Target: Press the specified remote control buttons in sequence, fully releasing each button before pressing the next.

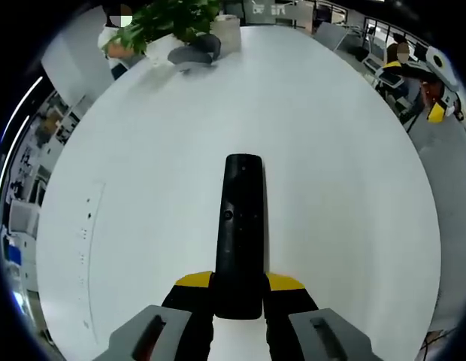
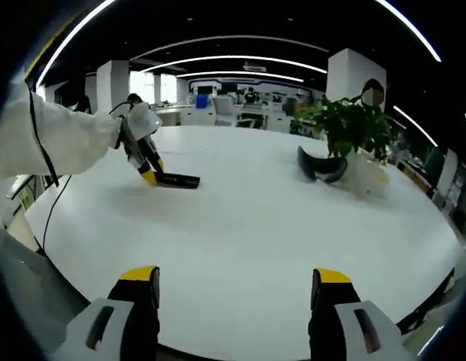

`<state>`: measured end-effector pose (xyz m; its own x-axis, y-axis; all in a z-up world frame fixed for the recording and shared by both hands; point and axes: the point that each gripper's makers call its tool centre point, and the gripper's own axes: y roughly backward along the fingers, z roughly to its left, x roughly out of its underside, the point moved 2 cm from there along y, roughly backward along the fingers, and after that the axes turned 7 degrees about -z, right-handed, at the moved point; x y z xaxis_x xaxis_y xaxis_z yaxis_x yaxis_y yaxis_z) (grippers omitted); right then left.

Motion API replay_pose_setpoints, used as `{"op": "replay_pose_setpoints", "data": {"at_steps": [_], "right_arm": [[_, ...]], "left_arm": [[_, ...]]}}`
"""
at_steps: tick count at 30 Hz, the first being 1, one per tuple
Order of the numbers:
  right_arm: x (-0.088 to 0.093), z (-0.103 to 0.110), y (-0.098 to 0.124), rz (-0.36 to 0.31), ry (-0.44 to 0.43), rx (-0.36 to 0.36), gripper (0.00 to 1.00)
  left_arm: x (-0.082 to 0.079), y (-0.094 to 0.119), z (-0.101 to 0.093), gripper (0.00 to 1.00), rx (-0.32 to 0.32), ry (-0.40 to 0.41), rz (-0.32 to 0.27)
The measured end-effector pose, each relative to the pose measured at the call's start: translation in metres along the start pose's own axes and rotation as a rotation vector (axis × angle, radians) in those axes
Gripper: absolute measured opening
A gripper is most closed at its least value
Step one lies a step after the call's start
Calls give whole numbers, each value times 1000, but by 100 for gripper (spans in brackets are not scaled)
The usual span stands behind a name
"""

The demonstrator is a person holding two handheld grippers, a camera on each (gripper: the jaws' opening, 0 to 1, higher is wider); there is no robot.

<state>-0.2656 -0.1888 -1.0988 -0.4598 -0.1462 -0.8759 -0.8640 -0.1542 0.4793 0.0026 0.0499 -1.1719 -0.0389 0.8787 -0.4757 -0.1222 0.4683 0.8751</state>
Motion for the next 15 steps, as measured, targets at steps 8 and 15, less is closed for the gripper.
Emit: {"op": "replay_pose_setpoints", "data": {"at_steps": [8, 15], "right_arm": [[1, 0, 0, 9, 18, 1, 83], [6, 2, -2, 35, 22, -12, 82]], "left_arm": [[3, -4, 11, 24, 12, 8, -7], [6, -3, 12, 25, 42, 31, -38]]}}
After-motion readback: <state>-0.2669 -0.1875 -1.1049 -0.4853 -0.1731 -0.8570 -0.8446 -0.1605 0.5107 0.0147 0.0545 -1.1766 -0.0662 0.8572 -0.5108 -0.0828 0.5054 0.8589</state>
